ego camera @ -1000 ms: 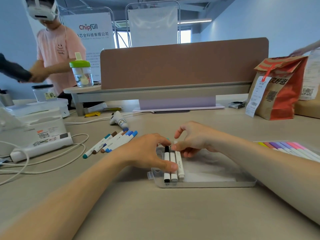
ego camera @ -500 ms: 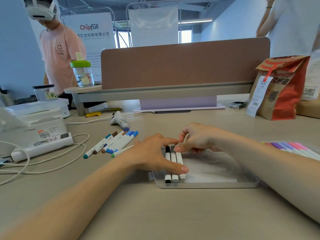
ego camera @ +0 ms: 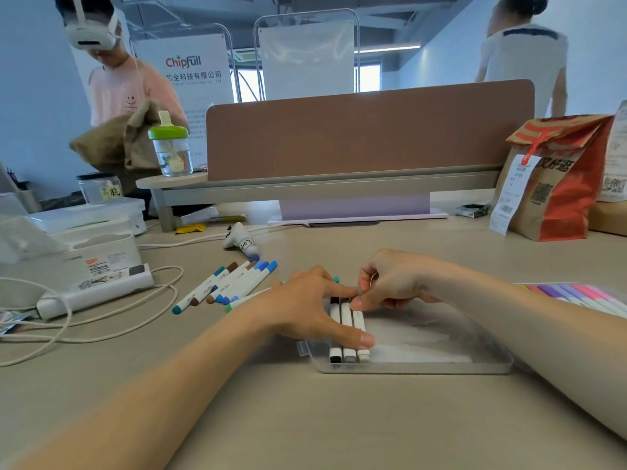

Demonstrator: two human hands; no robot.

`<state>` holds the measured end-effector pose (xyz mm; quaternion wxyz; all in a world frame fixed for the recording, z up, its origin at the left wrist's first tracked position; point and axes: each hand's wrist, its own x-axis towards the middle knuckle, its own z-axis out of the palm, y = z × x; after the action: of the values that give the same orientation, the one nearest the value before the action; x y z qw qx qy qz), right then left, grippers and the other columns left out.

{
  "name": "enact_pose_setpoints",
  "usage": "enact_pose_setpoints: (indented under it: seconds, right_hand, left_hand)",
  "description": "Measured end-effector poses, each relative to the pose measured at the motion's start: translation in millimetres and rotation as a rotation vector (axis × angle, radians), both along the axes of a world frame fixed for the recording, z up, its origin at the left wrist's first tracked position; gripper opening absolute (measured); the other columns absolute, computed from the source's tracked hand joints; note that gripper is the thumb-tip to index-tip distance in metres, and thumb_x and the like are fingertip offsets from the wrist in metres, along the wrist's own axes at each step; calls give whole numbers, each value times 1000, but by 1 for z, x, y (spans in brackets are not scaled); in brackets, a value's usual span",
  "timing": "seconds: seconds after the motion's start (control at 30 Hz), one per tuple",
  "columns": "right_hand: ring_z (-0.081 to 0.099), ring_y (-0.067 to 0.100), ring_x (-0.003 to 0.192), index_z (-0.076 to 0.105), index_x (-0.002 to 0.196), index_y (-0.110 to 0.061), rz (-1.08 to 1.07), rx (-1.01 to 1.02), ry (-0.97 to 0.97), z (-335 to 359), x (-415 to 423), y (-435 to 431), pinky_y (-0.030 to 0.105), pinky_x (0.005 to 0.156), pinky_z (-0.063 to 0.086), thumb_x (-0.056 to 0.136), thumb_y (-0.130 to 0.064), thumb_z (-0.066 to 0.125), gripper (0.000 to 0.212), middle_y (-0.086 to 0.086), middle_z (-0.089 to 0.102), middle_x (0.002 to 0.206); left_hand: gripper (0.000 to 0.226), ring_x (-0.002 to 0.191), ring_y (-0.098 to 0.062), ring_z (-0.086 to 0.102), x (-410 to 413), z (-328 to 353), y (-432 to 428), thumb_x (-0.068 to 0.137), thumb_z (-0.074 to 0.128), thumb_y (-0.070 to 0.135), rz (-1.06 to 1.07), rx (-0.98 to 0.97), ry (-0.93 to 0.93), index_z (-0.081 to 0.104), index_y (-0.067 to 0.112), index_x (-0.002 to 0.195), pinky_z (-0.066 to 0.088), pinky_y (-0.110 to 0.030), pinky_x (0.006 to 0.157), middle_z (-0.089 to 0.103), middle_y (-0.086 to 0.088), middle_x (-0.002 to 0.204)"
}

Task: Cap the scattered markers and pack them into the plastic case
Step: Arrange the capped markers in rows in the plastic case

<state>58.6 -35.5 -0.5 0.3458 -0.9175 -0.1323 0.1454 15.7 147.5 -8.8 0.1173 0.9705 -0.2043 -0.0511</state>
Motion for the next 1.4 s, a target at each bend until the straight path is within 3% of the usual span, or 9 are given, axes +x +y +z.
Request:
enact_pose_setpoints:
  seconds: [0.17, 0.27, 0.4, 0.5, 0.73, 0.93, 1.07, 1.27, 1.4]
  right_hand:
    - [51, 15, 56, 63, 76, -15, 29, -17, 2, 0, -1, -1, 22, 49, 42, 75, -24, 85, 24, 10, 59, 73]
    - [54, 12, 52, 63, 75, -15, 19, 6, -6, 3, -1, -3, 22, 48, 44, 78, -24, 82, 21, 6, 61, 72]
    - [54, 13, 52, 66, 75, -13, -8, 26, -114, 1, 0, -1, 25, 48, 44, 83, -30, 78, 22, -2, 64, 61]
    - [52, 16, 55, 70, 78, -14, 14, 30, -154, -2, -3, 3, 26, 48, 42, 84, -33, 76, 21, 2, 66, 65]
    - [53, 3, 53, 73, 78, -16, 47, 6, -232, -6, -4, 5, 17, 51, 41, 84, -32, 76, 18, -11, 65, 59]
    - [55, 5, 59, 74, 79, -19, 78, -38, -244, -6, -4, 6, 22, 60, 44, 82, -37, 76, 18, -11, 65, 61]
    - [56, 5, 60, 74, 78, -19, 79, -37, -241, -6, -3, 5, 24, 62, 46, 82, -36, 76, 18, -11, 65, 60]
    - [55, 5, 60, 74, 79, -19, 83, -57, -246, -6, -3, 6, 23, 61, 45, 83, -36, 75, 18, -11, 65, 61]
    - [56, 8, 64, 73, 80, -20, 77, -61, -242, -5, -4, 6, 26, 64, 46, 83, -37, 75, 18, -9, 65, 65]
  left_hand:
    - [77, 120, -11, 40, -1, 0, 2, 68, 67, 75, -19, -15, 2, 45, 51, 138, 36, -36, 104, 41, 14, 133]
    - [59, 107, -3, 52, 6, 11, 18, 73, 72, 63, 30, -225, -49, 58, 42, 126, 45, -26, 92, 53, 17, 123]
    - [21, 82, -7, 61, 29, 25, 71, 84, 74, 40, 286, -321, -277, 72, 22, 95, 48, -19, 68, 68, 9, 91]
    - [20, 77, -15, 58, 43, 22, 114, 87, 72, 30, 508, -247, -223, 74, 10, 88, 44, -24, 64, 71, -6, 89]
    - [39, 76, -17, 58, 56, 6, 145, 88, 66, 47, 693, -50, -15, 73, 9, 91, 46, -30, 68, 73, -8, 89]
    - [31, 86, -14, 58, 52, 12, 128, 84, 74, 40, 595, -125, 31, 72, 18, 105, 46, -25, 69, 68, 3, 95]
    - [25, 90, -18, 62, 51, 16, 125, 83, 75, 37, 594, -159, 70, 72, 18, 100, 55, -26, 74, 69, -2, 97]
    - [16, 84, -18, 65, 48, 21, 126, 85, 75, 22, 614, -181, 73, 72, 15, 100, 56, -24, 66, 69, -4, 93]
    - [26, 81, -17, 63, 47, 22, 126, 87, 72, 14, 634, -233, 52, 63, 20, 111, 53, -22, 60, 63, -3, 93]
